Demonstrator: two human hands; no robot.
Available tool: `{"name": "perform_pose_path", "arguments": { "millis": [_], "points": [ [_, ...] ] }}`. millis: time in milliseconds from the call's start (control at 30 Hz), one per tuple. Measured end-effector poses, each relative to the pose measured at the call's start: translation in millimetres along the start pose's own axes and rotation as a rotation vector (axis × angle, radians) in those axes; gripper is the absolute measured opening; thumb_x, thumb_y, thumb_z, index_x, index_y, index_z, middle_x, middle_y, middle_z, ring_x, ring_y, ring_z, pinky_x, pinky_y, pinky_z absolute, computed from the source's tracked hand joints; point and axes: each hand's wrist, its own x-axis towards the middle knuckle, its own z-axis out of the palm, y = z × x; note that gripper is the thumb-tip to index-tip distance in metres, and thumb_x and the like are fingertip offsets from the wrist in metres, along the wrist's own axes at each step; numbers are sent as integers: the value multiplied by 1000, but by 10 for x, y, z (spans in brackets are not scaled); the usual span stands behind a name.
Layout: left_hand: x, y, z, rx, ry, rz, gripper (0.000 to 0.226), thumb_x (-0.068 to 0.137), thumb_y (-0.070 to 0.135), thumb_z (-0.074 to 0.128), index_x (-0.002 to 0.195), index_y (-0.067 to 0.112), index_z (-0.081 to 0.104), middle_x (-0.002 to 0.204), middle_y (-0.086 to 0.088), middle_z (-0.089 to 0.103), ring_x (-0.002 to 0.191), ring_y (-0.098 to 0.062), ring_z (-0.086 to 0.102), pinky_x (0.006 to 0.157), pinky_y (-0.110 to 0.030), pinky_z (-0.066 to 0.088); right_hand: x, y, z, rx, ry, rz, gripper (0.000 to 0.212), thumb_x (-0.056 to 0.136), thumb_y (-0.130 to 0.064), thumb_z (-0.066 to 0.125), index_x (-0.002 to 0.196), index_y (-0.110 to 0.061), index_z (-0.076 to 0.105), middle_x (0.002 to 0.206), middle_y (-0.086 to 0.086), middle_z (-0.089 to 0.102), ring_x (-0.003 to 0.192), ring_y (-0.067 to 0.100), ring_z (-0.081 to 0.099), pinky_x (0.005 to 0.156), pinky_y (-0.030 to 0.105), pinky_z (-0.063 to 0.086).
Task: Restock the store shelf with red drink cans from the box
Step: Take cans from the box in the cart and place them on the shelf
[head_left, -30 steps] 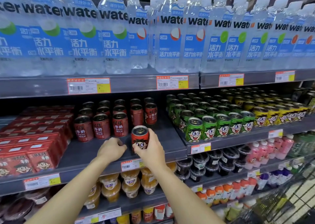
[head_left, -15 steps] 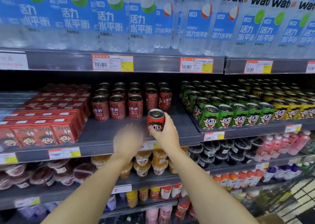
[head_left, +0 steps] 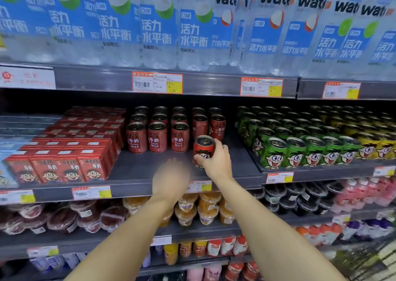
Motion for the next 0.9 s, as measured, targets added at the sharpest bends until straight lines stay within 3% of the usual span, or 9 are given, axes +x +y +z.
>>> {"name": "perform_pose_path", "arguments": {
  "millis": [200, 433, 900],
  "points": [
    [-16, -28, 55, -9, 72, 28, 40, 84, 24, 38, 76, 8, 74, 94, -13, 74, 93, -27, 71, 78, -35, 58, 177, -28, 113, 72, 54, 29, 71, 78, -28, 84, 134, -15, 42, 132, 7, 53, 120, 27, 55, 94, 39, 46],
    [7, -41, 96, 1, 136, 69, 34, 83, 20, 42, 71, 8, 71, 83, -11, 72, 82, -25, 70, 71, -34, 58, 388, -41, 175, 66, 39, 56, 76, 79, -28, 83, 138, -13, 39, 136, 11, 49, 126, 32, 52, 101, 44, 44],
    [16, -26, 92, 3, 112, 78, 36, 85, 22, 38, 75, 10, 71, 96, -13, 74, 91, -26, 71, 78, -33, 58, 668, -9, 287, 114, -3, 48, 66, 84, -21, 79, 138, -11, 44, 127, 15, 61, 115, 33, 60, 91, 38, 48]
  ]
}}
